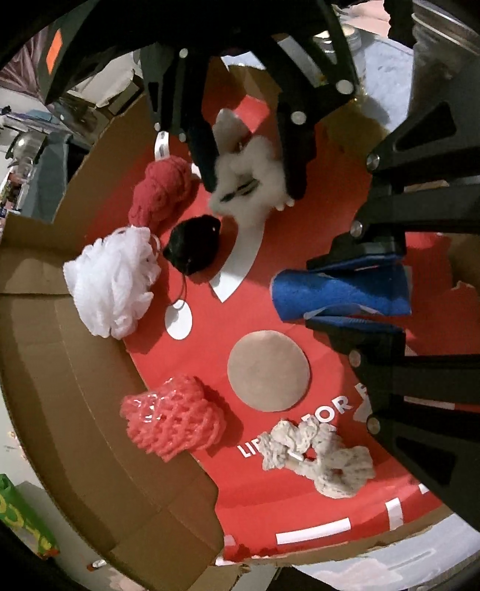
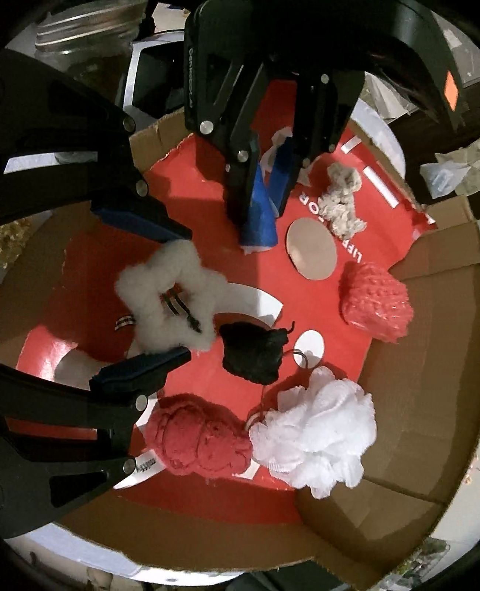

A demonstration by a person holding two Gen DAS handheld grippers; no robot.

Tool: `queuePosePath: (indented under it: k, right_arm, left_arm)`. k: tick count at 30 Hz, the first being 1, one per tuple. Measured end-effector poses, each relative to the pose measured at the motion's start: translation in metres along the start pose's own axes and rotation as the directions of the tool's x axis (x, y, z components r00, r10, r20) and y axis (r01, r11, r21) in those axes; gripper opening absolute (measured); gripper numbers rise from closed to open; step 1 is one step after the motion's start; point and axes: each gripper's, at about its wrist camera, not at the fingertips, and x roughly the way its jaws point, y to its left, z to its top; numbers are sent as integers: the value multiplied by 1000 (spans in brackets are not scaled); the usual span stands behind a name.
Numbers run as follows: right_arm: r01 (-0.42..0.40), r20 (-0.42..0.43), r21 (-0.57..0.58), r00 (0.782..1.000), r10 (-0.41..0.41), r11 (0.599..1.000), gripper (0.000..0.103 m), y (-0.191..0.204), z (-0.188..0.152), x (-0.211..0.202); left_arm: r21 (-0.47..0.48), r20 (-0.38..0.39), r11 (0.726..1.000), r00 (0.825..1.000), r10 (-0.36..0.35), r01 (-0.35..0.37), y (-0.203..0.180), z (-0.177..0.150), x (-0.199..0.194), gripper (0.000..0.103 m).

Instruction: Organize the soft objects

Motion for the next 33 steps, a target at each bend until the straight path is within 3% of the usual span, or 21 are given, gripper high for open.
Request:
queuePosePath:
  k: [17, 18, 20, 22, 29, 33]
  right_arm:
    - [35, -23, -15, 999, -35, 999, 57, 7, 0, 11]
    - [37, -23, -11, 999, -37, 999, 57, 7, 0, 10]
    - [44, -19, 0, 999, -44, 999, 61, 7, -1, 7]
    - [57, -11, 9, 998, -57, 998, 62, 7, -2, 3]
    - [108, 49, 110, 992, -114, 988, 77, 6, -9, -26]
    - [126, 72, 235, 987, -147, 964, 81, 1, -19, -42]
  left_arm:
    - [-4, 21, 1000, 1000, -2, 2, -3, -1, -1, 28]
    - [-6, 28, 1000, 1000, -3, 3, -4, -3, -4, 30]
    - [-16, 56, 1000, 998, -5, 6, -3, -5, -11, 49]
    - [-31, 95, 999, 995, -7, 9, -2, -8, -23, 58]
    - [-137, 189, 991, 982, 31, -4, 4, -26, -55, 82]
    - [-249, 202, 968, 976, 79, -27, 11, -38, -63, 91]
